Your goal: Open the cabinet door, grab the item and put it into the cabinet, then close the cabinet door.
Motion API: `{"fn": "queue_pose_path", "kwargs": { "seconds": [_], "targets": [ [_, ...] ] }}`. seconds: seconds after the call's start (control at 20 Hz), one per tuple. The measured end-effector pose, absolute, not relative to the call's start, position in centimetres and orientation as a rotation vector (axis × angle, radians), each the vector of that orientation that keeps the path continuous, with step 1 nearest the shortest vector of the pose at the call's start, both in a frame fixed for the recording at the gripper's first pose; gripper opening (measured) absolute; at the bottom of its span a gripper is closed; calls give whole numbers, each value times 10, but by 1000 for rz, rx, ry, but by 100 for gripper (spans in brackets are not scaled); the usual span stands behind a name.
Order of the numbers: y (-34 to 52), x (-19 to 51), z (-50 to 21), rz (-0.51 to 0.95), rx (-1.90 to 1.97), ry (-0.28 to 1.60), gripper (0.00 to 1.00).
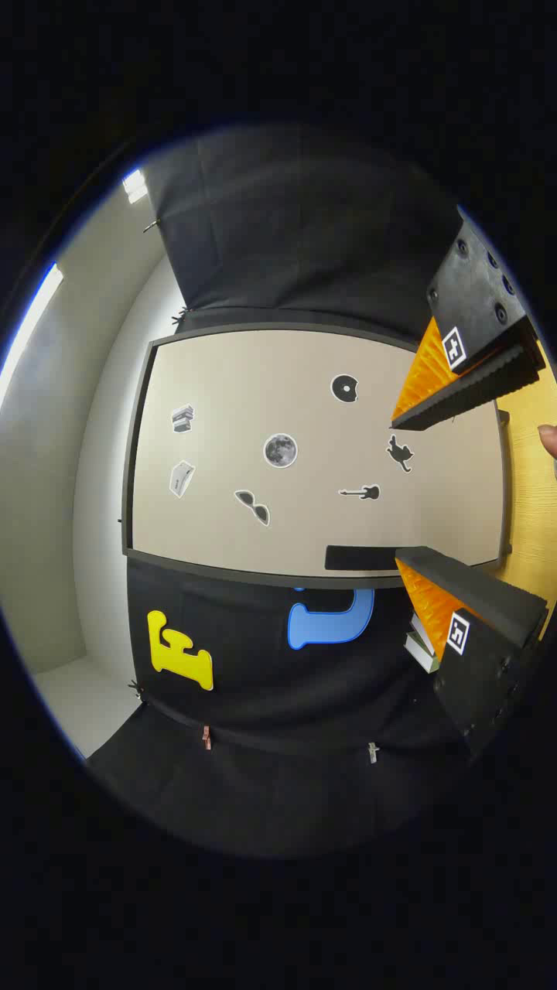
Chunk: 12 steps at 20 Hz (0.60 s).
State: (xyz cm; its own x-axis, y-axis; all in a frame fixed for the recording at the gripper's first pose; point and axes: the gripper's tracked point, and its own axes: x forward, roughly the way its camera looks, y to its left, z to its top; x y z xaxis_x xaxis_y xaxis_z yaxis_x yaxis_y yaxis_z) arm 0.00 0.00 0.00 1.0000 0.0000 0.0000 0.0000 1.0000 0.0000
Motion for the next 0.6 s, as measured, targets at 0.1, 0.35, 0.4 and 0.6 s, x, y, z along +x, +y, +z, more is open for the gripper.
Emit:
{"fn": "queue_pose_path", "kwargs": {
  "seconds": [0.1,0.35,0.4,0.6],
  "targets": [
    [3,1,-2,4,2,2,97],
    [6,6,-3,-4,2,2,97],
    [6,6,-4,-6,3,3,97],
    [8,8,-4,-9,6,4,97]
  ]
}}
